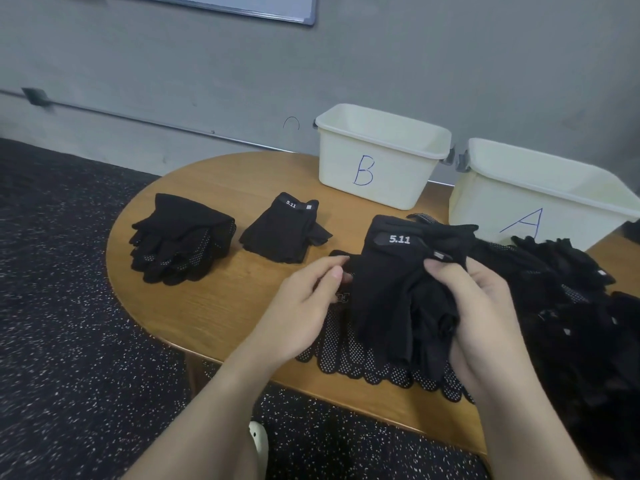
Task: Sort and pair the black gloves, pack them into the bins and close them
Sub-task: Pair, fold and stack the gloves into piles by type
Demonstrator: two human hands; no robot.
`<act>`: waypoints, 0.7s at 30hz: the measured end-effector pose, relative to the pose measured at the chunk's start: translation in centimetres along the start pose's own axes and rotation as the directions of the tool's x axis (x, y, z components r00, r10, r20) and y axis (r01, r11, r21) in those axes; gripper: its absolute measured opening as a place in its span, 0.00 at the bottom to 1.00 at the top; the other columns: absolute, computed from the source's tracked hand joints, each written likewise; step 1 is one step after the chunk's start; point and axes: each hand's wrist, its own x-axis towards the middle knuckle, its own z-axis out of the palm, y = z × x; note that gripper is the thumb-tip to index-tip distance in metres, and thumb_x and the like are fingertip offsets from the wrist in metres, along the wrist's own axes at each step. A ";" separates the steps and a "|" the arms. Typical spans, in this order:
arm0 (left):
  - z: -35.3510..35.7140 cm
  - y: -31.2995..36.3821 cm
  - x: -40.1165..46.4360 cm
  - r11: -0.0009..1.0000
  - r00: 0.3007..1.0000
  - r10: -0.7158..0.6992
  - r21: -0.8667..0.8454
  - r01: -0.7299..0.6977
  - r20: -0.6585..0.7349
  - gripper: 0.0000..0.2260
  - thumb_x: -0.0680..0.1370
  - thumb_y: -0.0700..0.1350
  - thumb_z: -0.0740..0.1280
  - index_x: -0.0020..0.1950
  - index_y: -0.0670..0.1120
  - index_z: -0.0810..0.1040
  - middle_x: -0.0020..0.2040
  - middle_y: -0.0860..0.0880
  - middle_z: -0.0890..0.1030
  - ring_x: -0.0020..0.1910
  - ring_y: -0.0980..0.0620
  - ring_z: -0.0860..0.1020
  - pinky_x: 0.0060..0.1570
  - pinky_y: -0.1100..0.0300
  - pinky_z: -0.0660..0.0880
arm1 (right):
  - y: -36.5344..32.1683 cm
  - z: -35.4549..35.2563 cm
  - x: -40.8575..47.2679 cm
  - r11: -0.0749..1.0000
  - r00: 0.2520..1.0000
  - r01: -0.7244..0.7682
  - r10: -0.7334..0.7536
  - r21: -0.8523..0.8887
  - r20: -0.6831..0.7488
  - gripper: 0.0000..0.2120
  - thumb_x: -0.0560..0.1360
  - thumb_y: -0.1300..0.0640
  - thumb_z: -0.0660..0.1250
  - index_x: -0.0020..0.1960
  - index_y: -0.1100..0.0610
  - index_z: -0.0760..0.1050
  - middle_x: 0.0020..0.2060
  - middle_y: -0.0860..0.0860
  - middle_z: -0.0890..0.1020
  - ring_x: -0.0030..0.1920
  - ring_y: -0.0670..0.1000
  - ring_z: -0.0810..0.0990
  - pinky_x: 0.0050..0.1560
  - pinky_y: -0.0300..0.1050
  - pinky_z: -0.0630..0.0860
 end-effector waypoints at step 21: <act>-5.2 -0.7 -2.4 0.944 1.000 -0.014 -0.330 0.010 -0.010 0.07 0.81 0.44 0.71 0.58 0.51 0.83 0.54 0.52 0.86 0.55 0.53 0.85 0.56 0.53 0.82 | 2.4 7.4 1.2 0.920 0.944 0.080 0.054 -0.384 0.326 0.07 0.76 0.49 0.75 0.54 0.45 0.83 0.48 0.39 0.87 0.49 0.40 0.86 0.43 0.32 0.80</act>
